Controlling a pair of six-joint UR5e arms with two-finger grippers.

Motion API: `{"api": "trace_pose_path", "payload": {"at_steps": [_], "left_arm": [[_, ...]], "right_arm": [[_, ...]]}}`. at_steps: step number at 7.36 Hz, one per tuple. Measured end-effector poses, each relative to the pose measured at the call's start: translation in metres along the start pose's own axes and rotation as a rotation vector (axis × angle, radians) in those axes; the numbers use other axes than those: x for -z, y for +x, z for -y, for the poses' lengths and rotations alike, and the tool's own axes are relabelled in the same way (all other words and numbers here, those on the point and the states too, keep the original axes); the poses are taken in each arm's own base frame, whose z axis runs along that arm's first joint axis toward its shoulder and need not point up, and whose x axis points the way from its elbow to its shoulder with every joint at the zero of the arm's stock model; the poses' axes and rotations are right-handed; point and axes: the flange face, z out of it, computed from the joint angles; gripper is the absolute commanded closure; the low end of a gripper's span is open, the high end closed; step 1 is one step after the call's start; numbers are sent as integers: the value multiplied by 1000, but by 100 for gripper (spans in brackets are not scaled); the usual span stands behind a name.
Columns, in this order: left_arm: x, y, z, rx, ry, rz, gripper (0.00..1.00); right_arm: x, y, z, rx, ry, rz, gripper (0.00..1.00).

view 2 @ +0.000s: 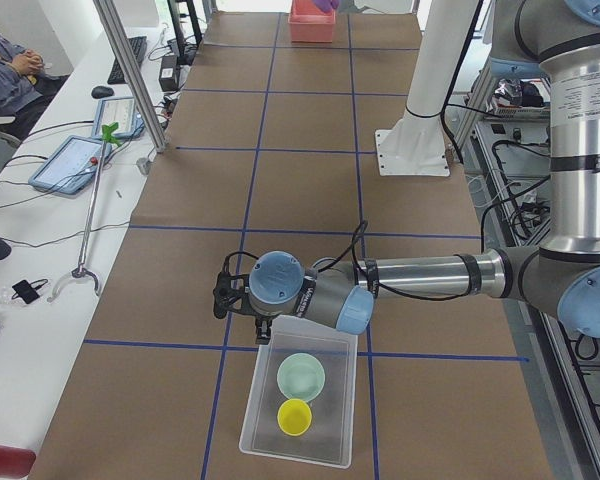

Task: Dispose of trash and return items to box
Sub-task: 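Release the purple cloth in the pink tray and raise the right gripper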

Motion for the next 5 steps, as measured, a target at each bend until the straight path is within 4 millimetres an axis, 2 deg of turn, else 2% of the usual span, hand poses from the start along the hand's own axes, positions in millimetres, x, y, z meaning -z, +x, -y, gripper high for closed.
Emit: {"api": "trace_pose_path", "payload": {"at_steps": [1,2,3,4,5], "left_arm": [[1,1,3,-4,4,2,2],[2,3,5,-8,7,3,2],[3,7,7,-16,12,8,2],[4,14,12,-26,20,20,2],[3,28,19,-31,20,29,2]], "right_arm": [[-11,14,5,-2,2,0,0],[-17,19,9,-18,10,6,0],[-18,14,18,-48,23,18,0],[-13,1,35,-68,34,24,0],[-4,-26,63,-85,44,22,0]]}}
